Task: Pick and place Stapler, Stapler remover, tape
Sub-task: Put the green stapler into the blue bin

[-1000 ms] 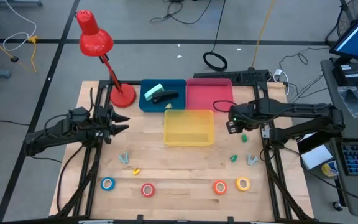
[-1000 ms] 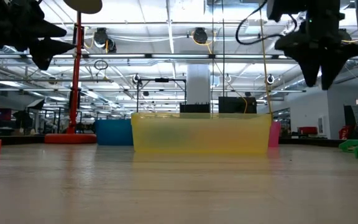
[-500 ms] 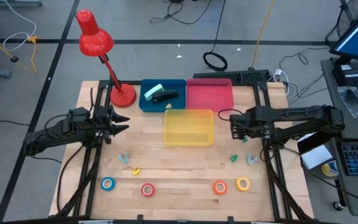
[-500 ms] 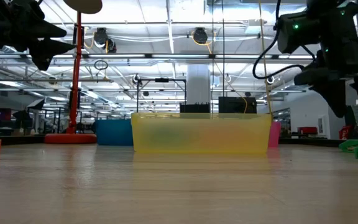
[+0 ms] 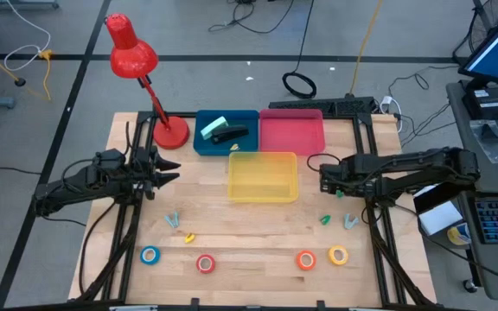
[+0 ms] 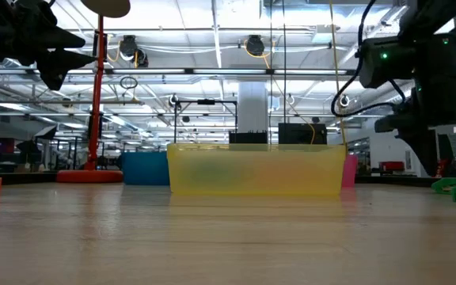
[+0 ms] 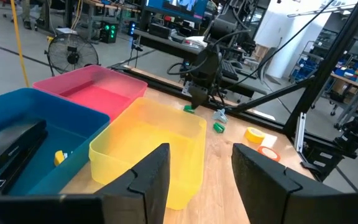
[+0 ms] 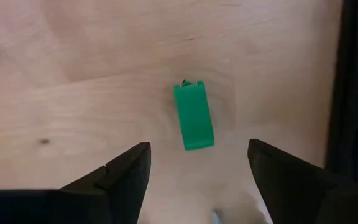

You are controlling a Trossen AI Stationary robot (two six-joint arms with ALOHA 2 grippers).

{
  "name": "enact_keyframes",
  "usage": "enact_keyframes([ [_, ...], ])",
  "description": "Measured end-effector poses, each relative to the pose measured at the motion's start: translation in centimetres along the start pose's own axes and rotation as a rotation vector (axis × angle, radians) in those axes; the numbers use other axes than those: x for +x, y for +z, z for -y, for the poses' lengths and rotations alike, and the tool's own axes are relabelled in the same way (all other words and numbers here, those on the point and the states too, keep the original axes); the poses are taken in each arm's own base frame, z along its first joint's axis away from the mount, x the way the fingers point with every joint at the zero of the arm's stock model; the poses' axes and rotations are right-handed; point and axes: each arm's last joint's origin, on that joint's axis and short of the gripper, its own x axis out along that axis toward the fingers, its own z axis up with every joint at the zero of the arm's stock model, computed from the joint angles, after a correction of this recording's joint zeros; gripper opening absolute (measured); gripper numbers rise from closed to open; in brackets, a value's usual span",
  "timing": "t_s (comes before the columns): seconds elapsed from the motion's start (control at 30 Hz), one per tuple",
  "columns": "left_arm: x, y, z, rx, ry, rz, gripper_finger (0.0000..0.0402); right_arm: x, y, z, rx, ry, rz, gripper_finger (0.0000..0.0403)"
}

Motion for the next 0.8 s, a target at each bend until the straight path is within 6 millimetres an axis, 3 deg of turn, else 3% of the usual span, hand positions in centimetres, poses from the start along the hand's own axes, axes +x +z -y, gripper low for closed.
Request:
enact_keyframes([
  [0.3, 0.0, 0.0, 0.0, -0.001, 0.000, 0.000, 0.0171, 2.4, 0.1, 0.7, 0.107, 0.013, 0.027, 0.0258],
  [0.53, 0.0, 0.0, 0.0, -0.007, 0.001, 0.000, 0.0166, 2.6, 0.2, 0.3, 0.132, 0.063, 0.074, 0.0253],
  [0.8, 0.0, 0.0, 0.0, -0.006, 0.002, 0.001, 0.0172, 2.6, 0.3, 0.3, 0.132, 0.070, 0.078, 0.0201],
])
